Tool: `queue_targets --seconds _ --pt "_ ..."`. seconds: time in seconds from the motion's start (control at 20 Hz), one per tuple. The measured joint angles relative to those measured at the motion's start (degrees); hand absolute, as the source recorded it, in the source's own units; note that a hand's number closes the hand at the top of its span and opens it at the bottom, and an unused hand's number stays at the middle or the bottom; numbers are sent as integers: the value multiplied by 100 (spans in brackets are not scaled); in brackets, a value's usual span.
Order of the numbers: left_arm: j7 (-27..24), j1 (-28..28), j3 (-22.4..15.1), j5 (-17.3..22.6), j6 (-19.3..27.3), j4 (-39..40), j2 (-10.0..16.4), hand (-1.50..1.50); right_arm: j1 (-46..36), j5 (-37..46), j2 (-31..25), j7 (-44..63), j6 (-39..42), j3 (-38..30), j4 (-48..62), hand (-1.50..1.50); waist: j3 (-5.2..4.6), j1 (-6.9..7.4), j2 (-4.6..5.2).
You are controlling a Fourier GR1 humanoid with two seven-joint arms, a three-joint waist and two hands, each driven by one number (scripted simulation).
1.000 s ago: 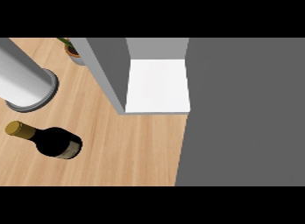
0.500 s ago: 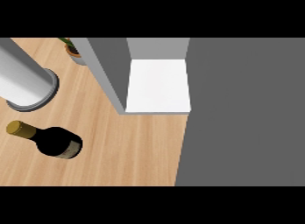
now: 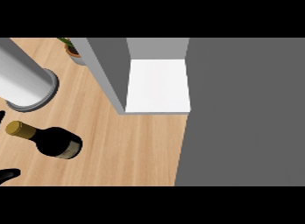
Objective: Pick up the wine, place it into the cabinet and close the cabinet
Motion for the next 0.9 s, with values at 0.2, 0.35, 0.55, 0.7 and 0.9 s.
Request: queue_targets --seconds 0.2,0.35,0.55,0.7,0.9 --pt "-407 60 6 -170 -186 417 -86 -150 56 12 46 -43 0 62 10 -150 0 9 2" --pt "-794 52 4 -301 -375 862 -131 -150 -85 3 8 4 -17 14 26 -150 -1 3 0" --pt "-1145 -69 -47 -522 -461 1367 -170 -150 -108 3 19 25 -34 77 28 -150 0 -5 0" --pt "-1391 -134 -50 -643 -557 1803 -161 -150 -157 -9 -9 40 -36 34 36 -150 -1 -10 1" --pt "-1794 -138 -74 -818 -686 2355 -202 -150 -100 -6 18 18 -53 86 15 -150 -1 -12 1"
